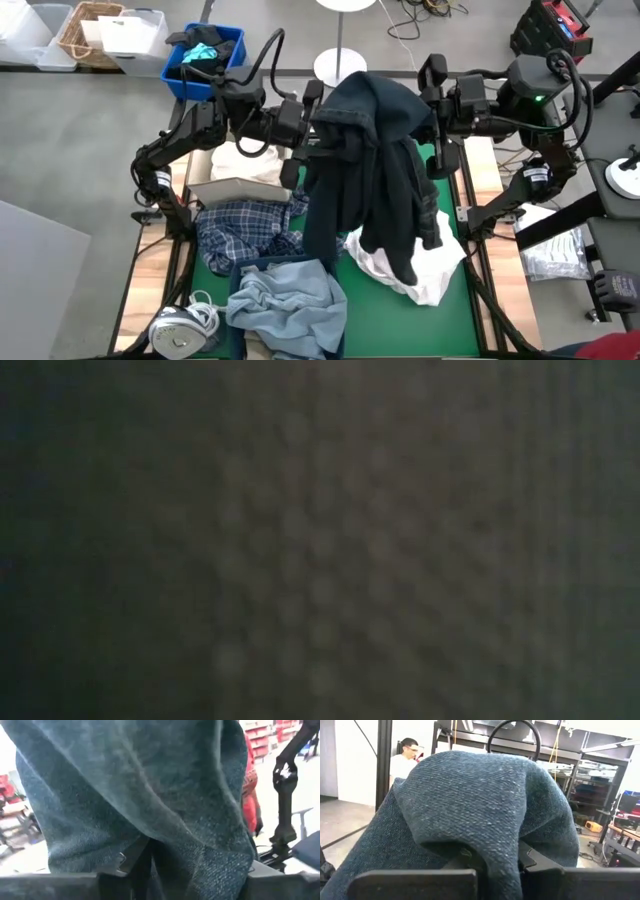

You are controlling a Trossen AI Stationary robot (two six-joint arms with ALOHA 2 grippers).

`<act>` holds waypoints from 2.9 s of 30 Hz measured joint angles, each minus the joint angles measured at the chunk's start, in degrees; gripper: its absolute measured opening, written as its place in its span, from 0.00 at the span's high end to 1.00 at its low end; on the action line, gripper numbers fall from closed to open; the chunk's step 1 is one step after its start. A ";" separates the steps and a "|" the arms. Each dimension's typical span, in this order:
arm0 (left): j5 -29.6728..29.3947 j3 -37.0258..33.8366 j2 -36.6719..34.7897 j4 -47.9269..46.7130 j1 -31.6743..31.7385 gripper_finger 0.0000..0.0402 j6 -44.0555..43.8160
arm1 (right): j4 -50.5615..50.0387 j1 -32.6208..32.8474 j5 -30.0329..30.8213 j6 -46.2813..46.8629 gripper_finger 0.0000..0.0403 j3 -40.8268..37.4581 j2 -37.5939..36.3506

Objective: Sort clothes
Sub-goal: Put the blue pants into the blue laundry organizer

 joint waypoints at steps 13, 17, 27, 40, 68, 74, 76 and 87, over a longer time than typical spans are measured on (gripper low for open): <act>-1.22 0.00 0.00 0.57 -0.10 0.66 -1.87 | 1.47 -0.02 2.72 1.69 0.94 0.00 1.36; -3.02 0.00 0.00 0.50 -0.32 0.78 -1.29 | 1.08 -0.04 5.01 3.57 0.94 0.00 1.53; 2.75 -0.15 0.07 1.85 -1.55 0.98 -1.14 | -4.98 -0.02 18.79 8.31 0.94 0.07 1.38; 1.18 -0.26 -0.29 4.22 -1.98 0.99 -3.21 | -15.82 -0.20 19.74 16.05 0.94 -0.02 4.22; -19.95 0.26 -12.49 -1.00 -2.39 1.00 -5.52 | -24.26 -0.24 21.53 19.36 0.48 -0.42 2.84; -21.76 0.08 -13.14 -7.17 -2.51 1.00 -11.68 | -24.55 -0.24 24.58 18.55 0.50 -0.37 2.10; -22.42 0.00 -13.35 -9.67 -2.49 1.00 -14.18 | -24.53 -0.22 24.58 17.98 0.51 -0.37 1.97; -21.08 -0.02 -14.20 -17.94 -7.31 1.00 -19.58 | -19.70 -0.13 28.83 12.31 0.76 -0.33 0.52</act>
